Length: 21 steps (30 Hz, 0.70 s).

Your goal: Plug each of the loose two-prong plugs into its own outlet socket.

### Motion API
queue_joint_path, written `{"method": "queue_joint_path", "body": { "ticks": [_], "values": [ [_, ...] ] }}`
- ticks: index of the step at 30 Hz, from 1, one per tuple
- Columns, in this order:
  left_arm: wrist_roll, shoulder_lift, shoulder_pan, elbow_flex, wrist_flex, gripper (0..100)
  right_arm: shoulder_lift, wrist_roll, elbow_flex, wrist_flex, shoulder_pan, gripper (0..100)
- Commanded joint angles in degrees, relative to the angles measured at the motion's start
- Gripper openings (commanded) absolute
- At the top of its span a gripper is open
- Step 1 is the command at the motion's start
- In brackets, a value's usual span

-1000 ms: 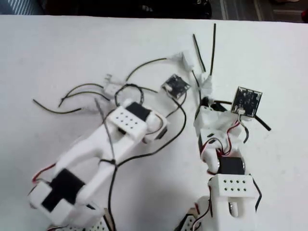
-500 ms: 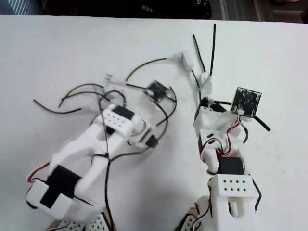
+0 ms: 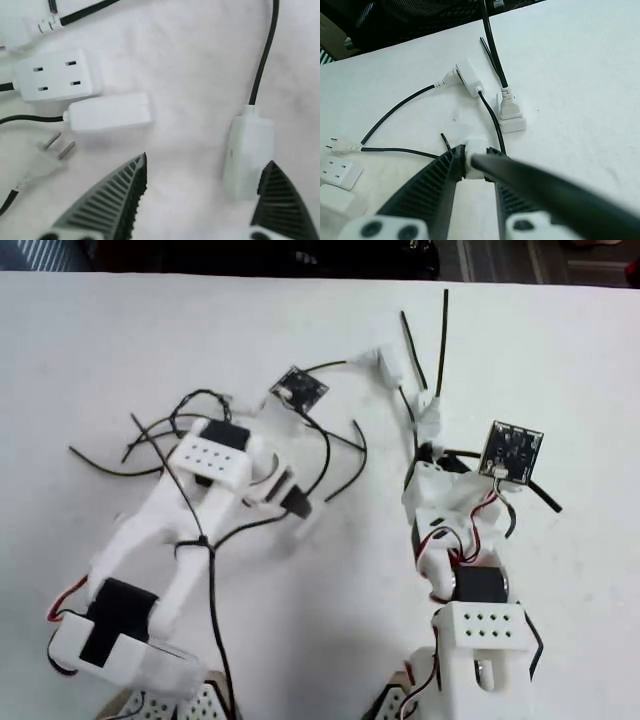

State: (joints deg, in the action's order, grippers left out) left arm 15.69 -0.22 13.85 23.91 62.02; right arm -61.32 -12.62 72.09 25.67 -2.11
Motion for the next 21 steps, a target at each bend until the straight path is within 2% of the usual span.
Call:
{"method": "queue_joint_path", "body": {
  "ticks": [1, 4, 7, 10, 14, 17, 21],
  "values": [
    [0.53, -0.48, -0.13, -2.37, 0.88, 35, -0.75, 0.0, -0.26, -1.27, 0.13, 1.7],
    [0.7, -0.13, -0.66, -0.79, -0.35, 35, -0.75, 0.0, -0.26, -1.27, 0.13, 1.7],
    [0.7, -0.13, -2.51, 3.52, -5.27, 35, -0.75, 0.0, -0.26, -1.27, 0.13, 1.7],
    [0.7, -0.13, -6.2, 6.15, -10.46, 35, -0.75, 0.0, -0.26, -1.27, 0.13, 1.7],
    [2.64, -0.22, -10.51, 5.54, -11.69, 34, -0.75, 0.0, -0.26, -1.27, 0.13, 1.7],
    [3.78, -0.66, -12.35, 2.73, -9.23, 34, -0.75, 0.0, -0.26, -1.27, 0.13, 1.7],
    [3.52, -0.75, -11.3, -5.8, 2.37, 34, -0.75, 0.0, -0.26, -1.27, 0.13, 1.7]
  ]
}}
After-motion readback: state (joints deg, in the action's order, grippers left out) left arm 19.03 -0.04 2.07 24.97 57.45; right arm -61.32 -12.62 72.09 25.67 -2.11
